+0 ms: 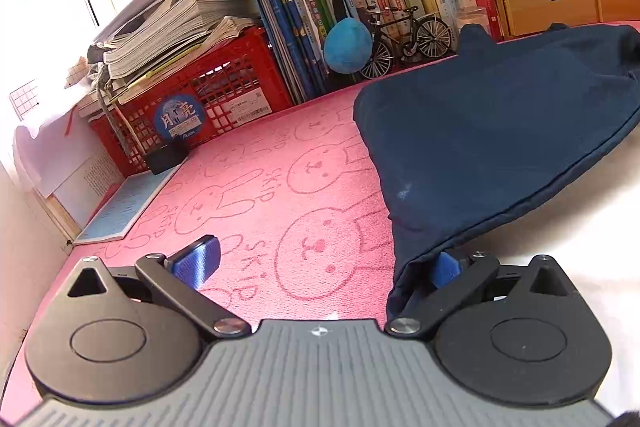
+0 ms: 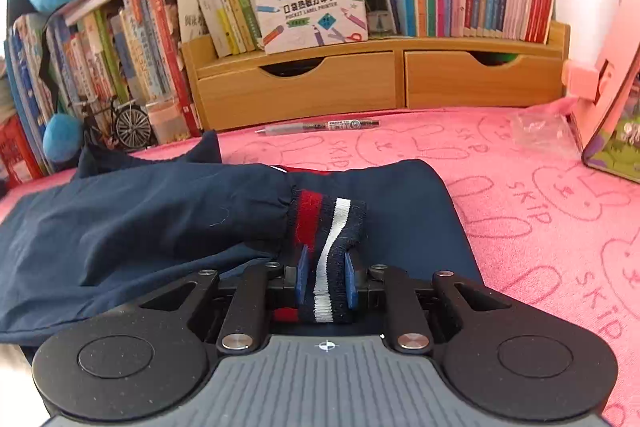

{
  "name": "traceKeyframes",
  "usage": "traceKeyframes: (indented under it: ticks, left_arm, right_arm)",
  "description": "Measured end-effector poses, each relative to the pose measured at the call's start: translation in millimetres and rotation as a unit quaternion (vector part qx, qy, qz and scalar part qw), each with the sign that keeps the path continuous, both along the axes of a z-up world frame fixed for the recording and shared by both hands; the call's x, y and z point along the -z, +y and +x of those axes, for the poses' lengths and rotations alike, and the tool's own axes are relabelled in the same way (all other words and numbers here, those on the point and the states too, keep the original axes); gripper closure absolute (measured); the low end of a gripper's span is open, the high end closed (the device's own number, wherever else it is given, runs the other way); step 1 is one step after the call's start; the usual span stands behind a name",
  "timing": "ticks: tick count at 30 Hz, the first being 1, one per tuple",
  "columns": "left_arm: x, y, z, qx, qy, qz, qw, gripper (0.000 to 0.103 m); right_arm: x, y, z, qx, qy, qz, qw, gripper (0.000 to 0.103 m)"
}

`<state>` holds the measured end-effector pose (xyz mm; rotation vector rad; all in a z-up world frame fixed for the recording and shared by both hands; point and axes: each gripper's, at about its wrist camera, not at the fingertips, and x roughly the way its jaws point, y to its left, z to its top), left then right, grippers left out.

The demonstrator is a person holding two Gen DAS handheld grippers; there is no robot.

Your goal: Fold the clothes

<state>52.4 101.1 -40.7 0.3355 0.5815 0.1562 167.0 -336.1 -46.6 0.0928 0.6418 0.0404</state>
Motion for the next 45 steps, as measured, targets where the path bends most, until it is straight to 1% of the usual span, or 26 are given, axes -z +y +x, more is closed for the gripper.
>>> traceKeyframes:
  ticks: [2, 7, 8, 9, 10, 11, 12, 13, 14, 15, 18, 20, 23, 26, 28, 30, 32, 33, 34, 35, 38, 39, 40, 43, 44, 45]
  left_arm:
    - [-1, 7, 1, -0.007, 0.001, -0.019, 0.9998, 0.000]
    - [-1, 30, 6, -0.021, 0.021, -0.089, 0.9955, 0.000]
    - [0, 33, 6, -0.018, 0.029, -0.102, 0.9942, 0.000]
    - [1, 37, 6, -0.016, 0.037, -0.114, 0.9926, 0.000]
    - [-2, 37, 2, 0.000, 0.047, -0.107, 0.9932, 0.000]
    - [-4, 37, -2, 0.016, 0.056, -0.099, 0.9934, 0.000]
    - [-8, 35, -9, 0.031, 0.062, -0.082, 0.9943, 0.000]
    - [-13, 33, -18, 0.041, 0.060, -0.064, 0.9953, 0.000]
    - [-19, 32, -26, 0.047, 0.054, -0.050, 0.9962, 0.000]
    - [-23, 31, -31, 0.048, 0.052, -0.046, 0.9964, 0.000]
    - [-36, 26, -42, 0.049, 0.038, -0.041, 0.9972, 0.000]
    - [-42, 17, -48, 0.050, 0.029, -0.056, 0.9968, 0.000]
    - [-45, -2, -61, 0.080, 0.025, -0.074, 0.9938, 0.000]
    - [-40, -27, -76, 0.114, 0.027, -0.075, 0.9903, 0.000]
    - [-35, -42, -84, 0.135, 0.032, -0.079, 0.9872, 0.000]
    - [-28, -56, -92, 0.156, 0.043, -0.084, 0.9832, 0.000]
    - [-20, -69, -98, 0.174, 0.050, -0.073, 0.9807, 0.000]
    - [-16, -75, -100, 0.179, 0.052, -0.060, 0.9806, 0.000]
    - [-13, -78, -102, 0.179, 0.047, -0.051, 0.9814, 0.000]
    - [-10, -81, -105, 0.179, 0.042, -0.041, 0.9821, 0.000]
    - [-11, -75, -110, 0.173, 0.046, -0.053, 0.9824, 0.000]
    - [-11, -71, -113, 0.168, 0.046, -0.058, 0.9830, 0.000]
    - [-12, -64, -118, 0.159, 0.050, -0.069, 0.9837, 0.000]
    - [-19, -46, -135, 0.135, 0.061, -0.104, 0.9835, 0.000]
    - [-23, -39, -143, 0.130, 0.063, -0.117, 0.9825, 0.000]
    - [-26, -35, -156, 0.137, 0.062, -0.130, 0.9800, 0.000]
  right_arm:
    - [-1, 6, -2, -0.009, -0.001, -0.029, 1.000, 0.082]
    - [-2, 9, -6, -0.022, -0.002, -0.054, 0.998, 0.082]
    - [-3, 9, -7, -0.024, -0.001, -0.057, 0.998, 0.078]
    - [-4, 9, -8, -0.027, 0.001, -0.061, 0.998, 0.071]
    - [-9, 9, -10, -0.029, 0.004, -0.081, 0.996, 0.064]
    - [-13, 8, -14, -0.030, 0.006, -0.103, 0.994, 0.037]
    - [-17, 4, -26, -0.035, -0.005, -0.131, 0.991, 0.004]
    - [-21, 0, -38, -0.041, -0.017, -0.160, 0.986, 0.000]
    - [-25, -4, -50, -0.046, -0.028, -0.188, 0.981, 0.001]
    - [-27, -12, -62, -0.052, -0.034, -0.197, 0.978, 0.001]
    - [-29, -32, -94, -0.063, -0.038, -0.148, 0.986, 0.001]
    - [-30, -45, -115, -0.070, -0.041, -0.115, 0.990, 0.003]
    - [-31, -61, -146, -0.087, -0.048, -0.072, 0.992, 0.004]
    - [-28, -60, -181, -0.135, -0.062, -0.058, 0.987, 0.006]
    - [-25, -53, -200, -0.159, -0.065, -0.059, 0.983, 0.007]
    - [-20, -41, -221, -0.191, -0.069, -0.071, 0.977, 0.008]
    - [-16, -29, -235, -0.218, -0.076, -0.088, 0.969, 0.008]
    - [-14, -22, -238, -0.227, -0.075, -0.093, 0.967, 0.008]
    - [-12, -15, -241, -0.236, -0.073, -0.098, 0.964, 0.008]
    - [-11, -10, -241, -0.238, -0.067, -0.095, 0.964, 0.009]
    - [-5, -1, -245, -0.254, -0.052, -0.078, 0.963, 0.011]
    - [-1, 1, -246, -0.250, -0.049, -0.094, 0.962, 0.010]
    - [2, -1, -248, -0.234, -0.058, -0.094, 0.966, 0.010]
    - [-3, -17, -258, -0.186, -0.039, -0.064, 0.980, 0.011]
    - [-5, -20, -270, -0.188, -0.044, -0.057, 0.980, 0.011]
    - [-7, -23, -287, -0.197, -0.049, -0.053, 0.978, 0.011]
